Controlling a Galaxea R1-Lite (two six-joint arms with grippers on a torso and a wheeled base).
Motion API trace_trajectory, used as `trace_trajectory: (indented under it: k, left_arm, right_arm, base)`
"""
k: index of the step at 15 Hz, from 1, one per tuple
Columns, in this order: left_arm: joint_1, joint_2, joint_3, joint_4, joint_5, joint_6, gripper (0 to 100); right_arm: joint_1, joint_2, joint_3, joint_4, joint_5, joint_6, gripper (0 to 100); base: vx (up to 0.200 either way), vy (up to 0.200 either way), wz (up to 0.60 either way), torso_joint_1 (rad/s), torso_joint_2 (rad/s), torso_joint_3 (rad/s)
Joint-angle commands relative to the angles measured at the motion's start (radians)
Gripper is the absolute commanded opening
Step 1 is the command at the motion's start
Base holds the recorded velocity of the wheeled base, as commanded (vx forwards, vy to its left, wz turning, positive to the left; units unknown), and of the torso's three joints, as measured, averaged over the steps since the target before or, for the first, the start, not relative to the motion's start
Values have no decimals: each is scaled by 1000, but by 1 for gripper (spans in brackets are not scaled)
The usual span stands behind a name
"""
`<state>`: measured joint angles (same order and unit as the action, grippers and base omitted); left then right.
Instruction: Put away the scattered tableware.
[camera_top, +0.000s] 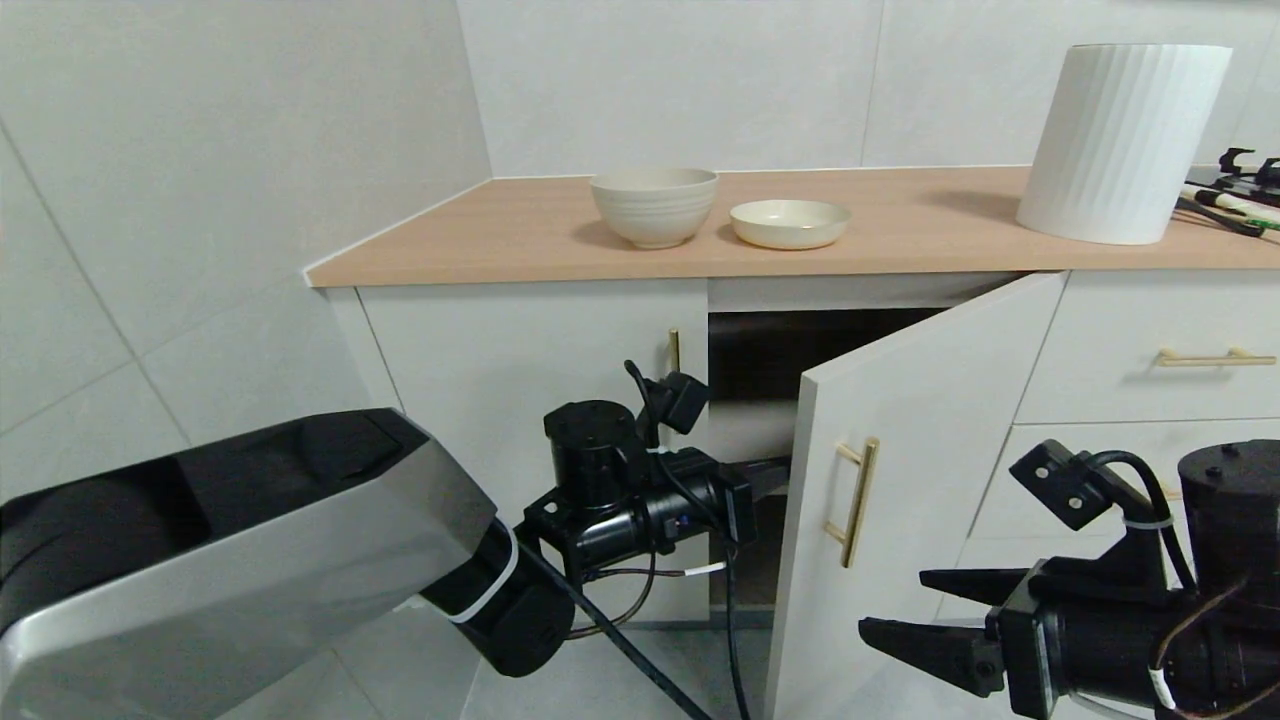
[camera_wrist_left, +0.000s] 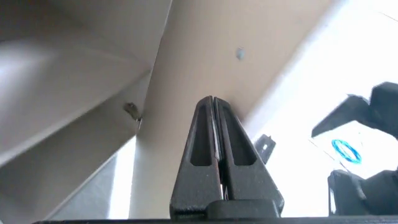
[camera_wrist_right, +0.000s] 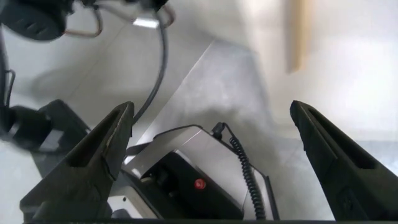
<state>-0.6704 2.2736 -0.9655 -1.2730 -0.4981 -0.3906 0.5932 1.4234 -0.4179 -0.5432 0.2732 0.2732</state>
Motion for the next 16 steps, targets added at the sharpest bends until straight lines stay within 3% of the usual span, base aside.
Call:
trace_trajectory:
  k: [1,9,11,16]
  left_arm:
    - [-1,7,-13,0,-2,-1,0]
    - [-12,112,-186,63,-2,-1,0]
    - [-12,116,-188,60,0,1,0]
    - [-14,130,-226,53,13,1,0]
  right_arm:
    - [8,2,2,-1,0,0,100]
    - [10,6,5,-1,0,-2,100]
    - [10,6,5,-1,1,-2,100]
    - [22,2,5,-1,0,-2,100]
  base:
    - [0,0,0,0,0,0]
    - [-25,0,0,0,0,-1]
    - [-200,0,0,15,5,-2]
    - [0,0,0,0,0,0]
